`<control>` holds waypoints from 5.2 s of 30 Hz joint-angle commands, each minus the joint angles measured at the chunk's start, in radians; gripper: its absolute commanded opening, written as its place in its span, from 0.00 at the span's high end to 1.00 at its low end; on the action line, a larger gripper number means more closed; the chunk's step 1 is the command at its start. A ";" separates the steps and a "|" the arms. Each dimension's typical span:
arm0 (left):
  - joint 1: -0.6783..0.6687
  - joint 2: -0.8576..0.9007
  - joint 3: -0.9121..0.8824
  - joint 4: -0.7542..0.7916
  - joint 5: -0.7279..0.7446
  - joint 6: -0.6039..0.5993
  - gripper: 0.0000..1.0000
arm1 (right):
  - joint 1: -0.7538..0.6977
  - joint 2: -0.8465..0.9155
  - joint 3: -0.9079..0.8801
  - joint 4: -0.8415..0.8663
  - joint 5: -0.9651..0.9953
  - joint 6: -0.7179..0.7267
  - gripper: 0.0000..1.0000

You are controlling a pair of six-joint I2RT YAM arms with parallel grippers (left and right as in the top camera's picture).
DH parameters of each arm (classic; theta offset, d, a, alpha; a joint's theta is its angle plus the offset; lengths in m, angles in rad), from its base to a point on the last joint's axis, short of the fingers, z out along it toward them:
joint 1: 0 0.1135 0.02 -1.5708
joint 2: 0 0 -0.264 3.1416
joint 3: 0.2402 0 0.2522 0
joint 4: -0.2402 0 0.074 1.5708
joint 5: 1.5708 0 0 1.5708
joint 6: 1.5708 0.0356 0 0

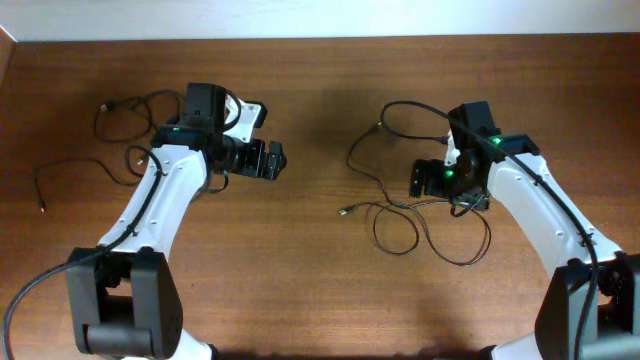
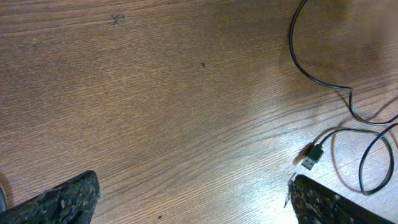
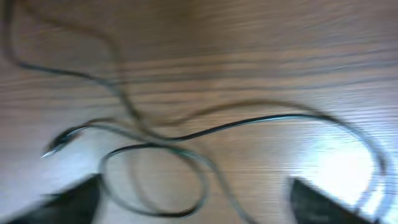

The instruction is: Untangle cables

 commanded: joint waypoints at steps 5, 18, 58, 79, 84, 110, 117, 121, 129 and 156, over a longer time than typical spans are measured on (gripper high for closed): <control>-0.002 0.008 -0.006 0.002 0.019 -0.013 0.01 | 0.080 0.009 -0.044 0.006 -0.106 0.145 0.96; -0.002 0.008 -0.009 0.006 0.018 -0.013 0.01 | 0.153 0.010 -0.244 0.444 -0.099 0.623 0.36; -0.002 0.008 -0.009 0.006 0.018 -0.013 0.01 | 0.371 0.023 -0.253 0.471 0.130 0.629 0.55; 0.010 0.008 -0.021 0.002 -0.348 -0.367 0.01 | 0.359 0.067 0.157 0.026 0.076 -0.747 0.54; 0.028 0.008 -0.037 0.004 -0.387 -0.473 0.01 | 0.359 0.142 0.156 0.026 0.000 -0.887 0.54; 0.056 0.008 -0.038 0.003 -0.386 -0.507 0.01 | 0.369 0.412 0.180 0.297 -0.264 -0.884 0.96; 0.056 0.008 -0.038 0.003 -0.386 -0.507 0.01 | 0.366 0.343 0.328 0.257 -0.264 -0.676 0.96; 0.056 0.008 -0.038 0.002 -0.386 -0.507 0.01 | 0.359 0.271 0.405 0.219 -0.260 -0.541 0.96; 0.056 0.008 -0.038 0.002 -0.386 -0.507 0.01 | 0.316 0.259 0.403 0.221 -0.149 -0.488 0.96; 0.055 0.008 -0.038 0.002 -0.383 -0.507 0.01 | 0.313 0.443 0.381 0.314 0.062 -0.489 0.34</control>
